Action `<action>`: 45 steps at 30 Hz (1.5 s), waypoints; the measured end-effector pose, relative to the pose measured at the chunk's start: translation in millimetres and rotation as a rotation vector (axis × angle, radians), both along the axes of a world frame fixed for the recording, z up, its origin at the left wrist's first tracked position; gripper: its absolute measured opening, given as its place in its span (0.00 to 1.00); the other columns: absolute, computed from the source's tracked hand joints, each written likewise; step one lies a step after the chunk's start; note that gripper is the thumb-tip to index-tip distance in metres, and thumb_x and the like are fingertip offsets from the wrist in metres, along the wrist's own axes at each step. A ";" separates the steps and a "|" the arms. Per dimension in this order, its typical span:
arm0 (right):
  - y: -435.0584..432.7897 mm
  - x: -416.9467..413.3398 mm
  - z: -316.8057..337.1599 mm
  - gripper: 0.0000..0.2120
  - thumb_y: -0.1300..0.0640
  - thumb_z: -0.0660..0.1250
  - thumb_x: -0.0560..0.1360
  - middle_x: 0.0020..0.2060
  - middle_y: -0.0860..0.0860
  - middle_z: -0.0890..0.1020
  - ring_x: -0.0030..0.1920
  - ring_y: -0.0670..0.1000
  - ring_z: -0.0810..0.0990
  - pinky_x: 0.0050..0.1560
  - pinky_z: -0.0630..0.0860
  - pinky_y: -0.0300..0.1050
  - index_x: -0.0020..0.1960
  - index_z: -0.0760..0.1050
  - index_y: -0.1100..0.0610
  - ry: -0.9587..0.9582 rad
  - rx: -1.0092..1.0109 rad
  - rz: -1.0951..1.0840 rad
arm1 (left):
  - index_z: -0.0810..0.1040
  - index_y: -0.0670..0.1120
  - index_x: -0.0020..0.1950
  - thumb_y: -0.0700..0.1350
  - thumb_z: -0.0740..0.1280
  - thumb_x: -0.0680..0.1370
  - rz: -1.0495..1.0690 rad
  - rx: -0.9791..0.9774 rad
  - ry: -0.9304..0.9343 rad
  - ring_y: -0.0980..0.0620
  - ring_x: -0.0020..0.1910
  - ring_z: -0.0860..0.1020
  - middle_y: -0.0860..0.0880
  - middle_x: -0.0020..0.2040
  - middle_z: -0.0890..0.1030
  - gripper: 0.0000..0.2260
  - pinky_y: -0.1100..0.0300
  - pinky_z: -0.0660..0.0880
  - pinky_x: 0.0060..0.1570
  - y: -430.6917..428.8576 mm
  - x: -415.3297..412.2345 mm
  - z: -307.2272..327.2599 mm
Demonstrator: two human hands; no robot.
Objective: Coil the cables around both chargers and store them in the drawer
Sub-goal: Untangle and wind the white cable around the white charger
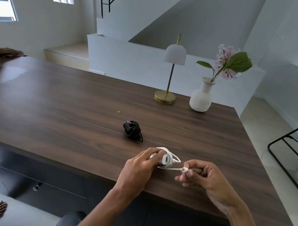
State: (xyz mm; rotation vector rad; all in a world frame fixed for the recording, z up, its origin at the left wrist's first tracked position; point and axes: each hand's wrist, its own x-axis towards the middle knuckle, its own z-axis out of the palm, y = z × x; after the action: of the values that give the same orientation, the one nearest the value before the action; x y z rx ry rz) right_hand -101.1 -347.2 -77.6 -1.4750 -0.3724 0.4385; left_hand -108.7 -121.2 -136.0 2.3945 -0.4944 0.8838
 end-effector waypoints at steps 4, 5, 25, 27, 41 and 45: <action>1.2 6.0 -12.4 0.21 0.41 0.81 0.64 0.32 0.53 0.76 0.34 0.48 0.77 0.31 0.75 0.39 0.46 0.82 0.56 0.021 0.103 -0.122 | 0.76 0.53 0.64 0.36 0.74 0.74 -0.020 -0.006 0.019 0.55 0.54 0.82 0.57 0.62 0.79 0.22 0.55 0.82 0.38 -0.2 -0.4 0.8; 1.4 7.7 -14.8 0.22 0.41 0.81 0.63 0.32 0.52 0.74 0.33 0.47 0.74 0.30 0.73 0.38 0.45 0.82 0.56 0.021 0.122 -0.145 | 0.76 0.53 0.64 0.36 0.74 0.74 -0.029 -0.004 0.024 0.56 0.53 0.82 0.57 0.62 0.79 0.22 0.55 0.82 0.38 -0.8 -0.5 0.8; 5.0 15.4 -21.5 0.08 0.52 0.71 0.74 0.38 0.51 0.79 0.27 0.43 0.66 0.26 0.65 0.34 0.43 0.78 0.57 0.052 0.199 -0.148 | 0.87 0.52 0.53 0.49 0.75 0.76 -0.062 -0.441 0.132 0.57 0.51 0.82 0.56 0.52 0.81 0.07 0.60 0.80 0.50 -25.6 -2.4 -1.2; 5.4 16.5 -21.8 0.08 0.53 0.70 0.73 0.39 0.52 0.79 0.27 0.43 0.66 0.26 0.66 0.34 0.44 0.78 0.58 0.054 0.195 -0.156 | 0.86 0.53 0.52 0.49 0.75 0.75 -0.051 -0.483 0.150 0.57 0.52 0.82 0.56 0.52 0.80 0.07 0.59 0.80 0.52 -23.3 0.5 -1.8; 9.4 11.1 -22.6 0.07 0.56 0.69 0.77 0.42 0.55 0.81 0.25 0.43 0.63 0.25 0.60 0.35 0.48 0.76 0.61 -0.028 0.072 -0.163 | 0.83 0.54 0.56 0.49 0.72 0.79 -0.058 -0.525 0.236 0.57 0.55 0.82 0.57 0.53 0.84 0.07 0.51 0.81 0.54 -13.6 13.1 -3.9; 13.7 10.3 -23.7 0.09 0.56 0.69 0.78 0.41 0.56 0.82 0.25 0.44 0.62 0.26 0.59 0.37 0.49 0.76 0.62 -0.061 0.017 -0.208 | 0.82 0.55 0.54 0.47 0.72 0.79 -0.127 -0.566 0.334 0.55 0.50 0.85 0.58 0.49 0.86 0.05 0.48 0.82 0.52 -7.7 15.6 1.8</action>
State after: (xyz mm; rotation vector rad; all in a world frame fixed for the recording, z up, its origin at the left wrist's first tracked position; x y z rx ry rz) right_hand -90.9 -333.5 -101.3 -1.4957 -0.2671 0.2240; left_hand -93.0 -128.9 -134.2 1.9081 -0.2212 0.4696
